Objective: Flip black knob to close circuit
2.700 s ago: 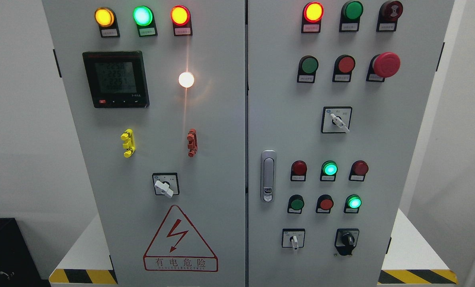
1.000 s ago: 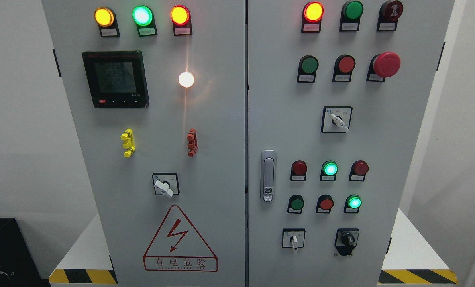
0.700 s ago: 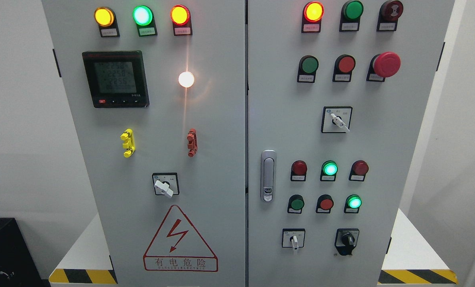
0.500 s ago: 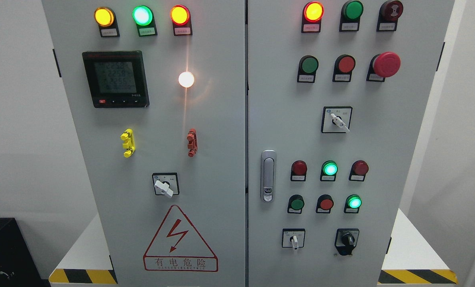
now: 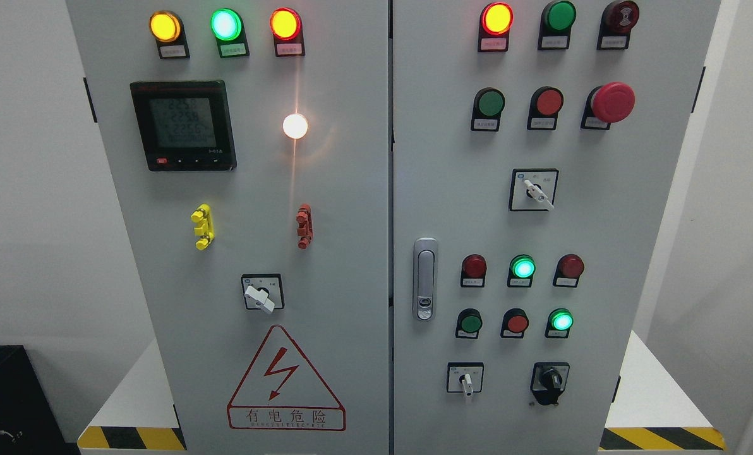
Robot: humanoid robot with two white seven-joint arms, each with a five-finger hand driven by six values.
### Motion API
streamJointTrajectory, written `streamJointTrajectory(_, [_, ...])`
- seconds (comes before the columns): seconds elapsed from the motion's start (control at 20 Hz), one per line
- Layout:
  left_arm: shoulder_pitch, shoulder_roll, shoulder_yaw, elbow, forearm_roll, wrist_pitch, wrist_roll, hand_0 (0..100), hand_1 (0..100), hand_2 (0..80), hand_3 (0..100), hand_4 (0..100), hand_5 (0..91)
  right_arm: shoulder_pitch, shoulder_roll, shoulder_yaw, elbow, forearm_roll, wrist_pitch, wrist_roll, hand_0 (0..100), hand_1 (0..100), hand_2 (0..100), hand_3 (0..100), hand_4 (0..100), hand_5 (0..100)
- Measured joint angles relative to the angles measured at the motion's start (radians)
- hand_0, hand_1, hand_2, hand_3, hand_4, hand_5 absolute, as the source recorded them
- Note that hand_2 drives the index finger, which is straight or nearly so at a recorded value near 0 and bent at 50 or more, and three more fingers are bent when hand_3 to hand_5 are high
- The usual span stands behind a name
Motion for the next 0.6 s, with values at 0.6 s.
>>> streamJointTrajectory(0.6, [0.0,0.0,0.0,0.0,0.0,0.0,0.0,12,56,0.0,0,0,0.0,-0.06,0.005,0.005,-0.044,0.068,0.016,0.003,0,2,89,100,95,100])
